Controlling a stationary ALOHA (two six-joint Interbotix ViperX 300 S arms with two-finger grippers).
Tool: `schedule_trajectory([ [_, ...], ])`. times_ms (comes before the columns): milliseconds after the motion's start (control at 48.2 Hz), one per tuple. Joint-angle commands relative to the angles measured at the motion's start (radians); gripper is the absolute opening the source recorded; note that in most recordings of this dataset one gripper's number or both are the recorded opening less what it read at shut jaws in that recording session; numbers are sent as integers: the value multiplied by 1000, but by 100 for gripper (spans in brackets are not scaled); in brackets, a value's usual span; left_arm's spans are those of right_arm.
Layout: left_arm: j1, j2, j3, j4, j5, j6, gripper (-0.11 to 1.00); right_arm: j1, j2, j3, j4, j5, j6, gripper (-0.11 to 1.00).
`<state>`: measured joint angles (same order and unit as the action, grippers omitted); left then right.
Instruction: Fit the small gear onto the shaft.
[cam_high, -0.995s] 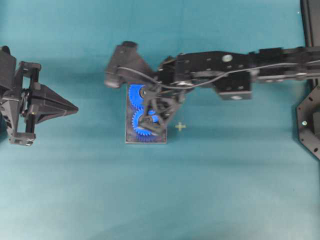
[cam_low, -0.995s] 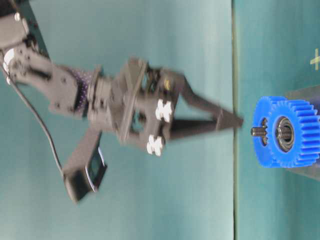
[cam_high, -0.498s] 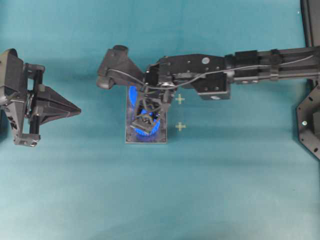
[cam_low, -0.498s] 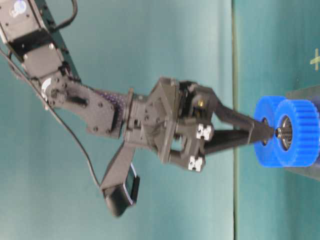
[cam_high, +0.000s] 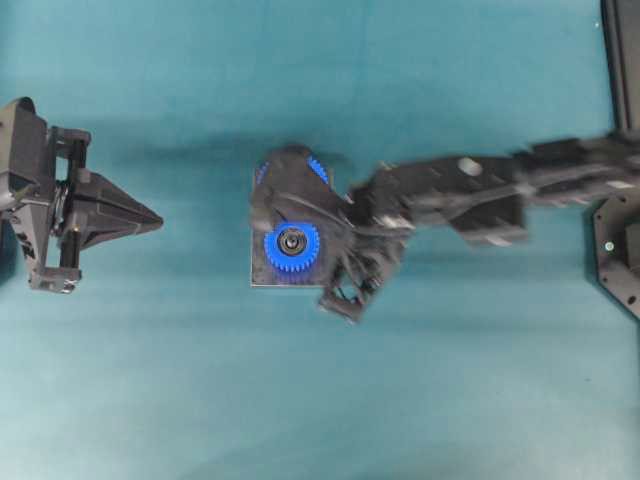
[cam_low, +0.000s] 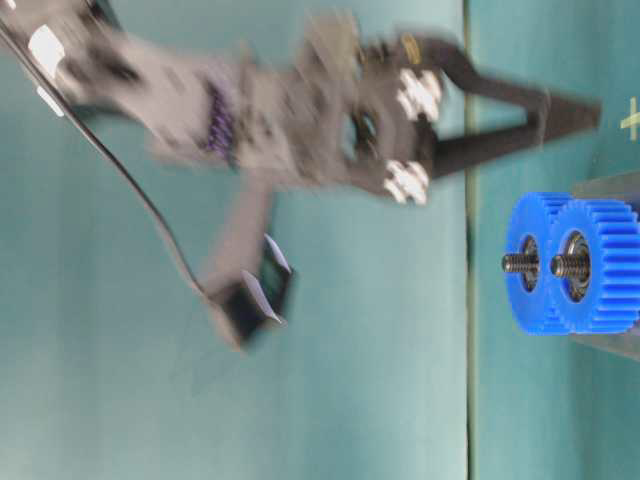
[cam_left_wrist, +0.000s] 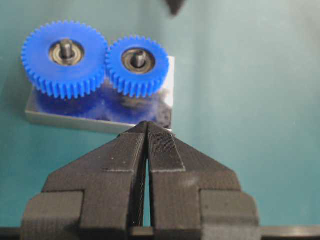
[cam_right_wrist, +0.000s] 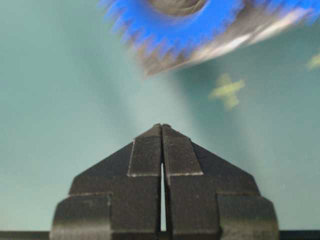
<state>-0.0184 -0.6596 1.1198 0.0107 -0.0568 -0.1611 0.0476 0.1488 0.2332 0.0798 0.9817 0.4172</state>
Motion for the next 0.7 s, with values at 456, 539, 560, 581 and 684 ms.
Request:
schedule_trajectory([
  [456,-2,0,-29,2,-9,-2,0,-114,141,-135,-25,-118,-49,-1],
  [539,-2,2,-29,2,-9,0,0,-104,133,-118,-23,-97,-48,-1],
  [560,-2,3,-31,2,-8,0,0,-100,129,-114,-23,-91,-46,-1],
  [581,-2,2,-31,2,-8,-2,0,-97,124,-106,-23,-86,-44,-1],
  [684,-2,2,-32,3,-9,-2,0,-71,89,-67,-14,-67,-34,-1],
])
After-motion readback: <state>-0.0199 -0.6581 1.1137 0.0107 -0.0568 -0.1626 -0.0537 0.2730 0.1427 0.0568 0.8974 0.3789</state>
